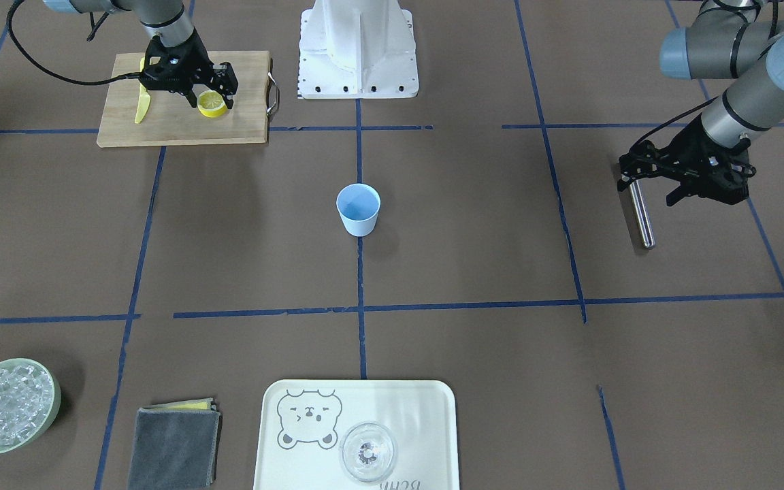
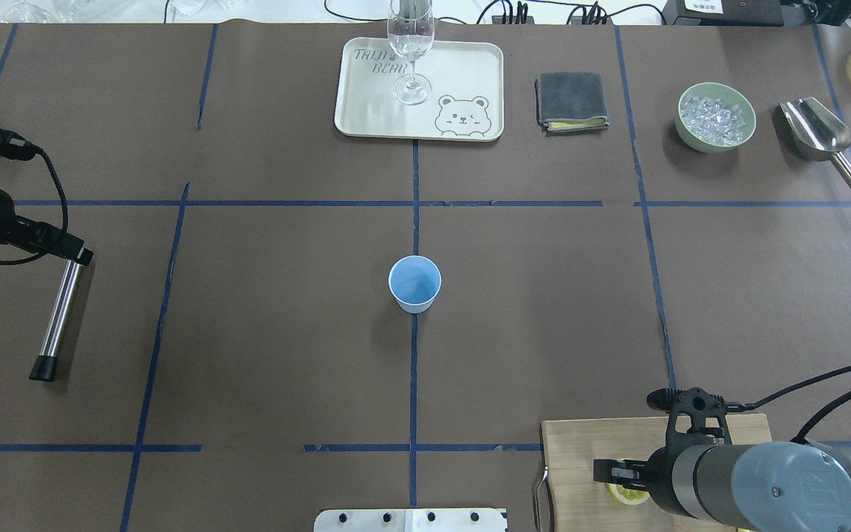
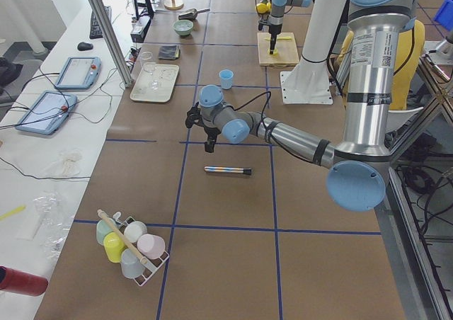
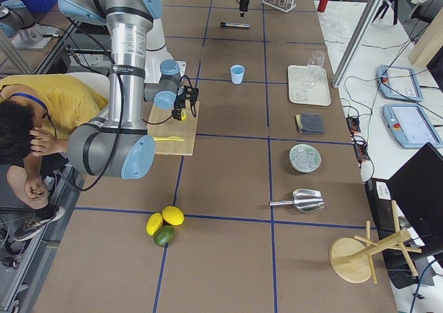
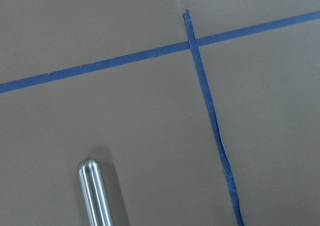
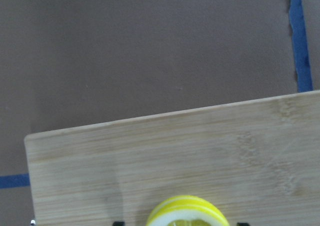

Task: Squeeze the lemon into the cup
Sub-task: 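Lower right gripper and grasp the top lemon slice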

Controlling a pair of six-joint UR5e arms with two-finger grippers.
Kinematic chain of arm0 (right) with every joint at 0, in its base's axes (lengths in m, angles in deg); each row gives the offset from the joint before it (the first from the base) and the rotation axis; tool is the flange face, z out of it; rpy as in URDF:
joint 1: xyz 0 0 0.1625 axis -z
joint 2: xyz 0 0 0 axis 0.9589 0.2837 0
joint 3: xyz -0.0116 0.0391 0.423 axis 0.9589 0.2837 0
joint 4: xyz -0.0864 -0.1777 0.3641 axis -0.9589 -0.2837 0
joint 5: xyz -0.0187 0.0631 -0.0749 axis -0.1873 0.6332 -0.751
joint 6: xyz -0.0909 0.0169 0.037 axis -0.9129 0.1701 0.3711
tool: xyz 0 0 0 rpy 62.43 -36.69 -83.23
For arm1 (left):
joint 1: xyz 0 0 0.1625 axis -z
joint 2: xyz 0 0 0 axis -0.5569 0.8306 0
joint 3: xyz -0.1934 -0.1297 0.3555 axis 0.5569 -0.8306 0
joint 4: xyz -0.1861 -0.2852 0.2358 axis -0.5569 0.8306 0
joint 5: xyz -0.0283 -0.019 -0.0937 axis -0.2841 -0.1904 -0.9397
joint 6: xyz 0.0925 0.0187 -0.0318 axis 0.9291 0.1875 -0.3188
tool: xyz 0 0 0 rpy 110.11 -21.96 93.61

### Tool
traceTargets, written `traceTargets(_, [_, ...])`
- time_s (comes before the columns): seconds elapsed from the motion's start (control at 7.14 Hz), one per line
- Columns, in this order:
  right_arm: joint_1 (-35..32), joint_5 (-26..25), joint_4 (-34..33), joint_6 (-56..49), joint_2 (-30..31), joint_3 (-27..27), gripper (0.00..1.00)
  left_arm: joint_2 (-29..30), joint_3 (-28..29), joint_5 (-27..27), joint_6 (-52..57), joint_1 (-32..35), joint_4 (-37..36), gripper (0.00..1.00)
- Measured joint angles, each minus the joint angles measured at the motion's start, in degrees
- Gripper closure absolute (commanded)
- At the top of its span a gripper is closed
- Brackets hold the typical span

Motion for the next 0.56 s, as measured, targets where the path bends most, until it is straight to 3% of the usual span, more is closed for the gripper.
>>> traceTargets(0.56, [-0.1,0.0,0.0,0.08,0.09,-0.13,0.23,-0.21,-0.32,0.0,0.0,0.06,0.0,0.01])
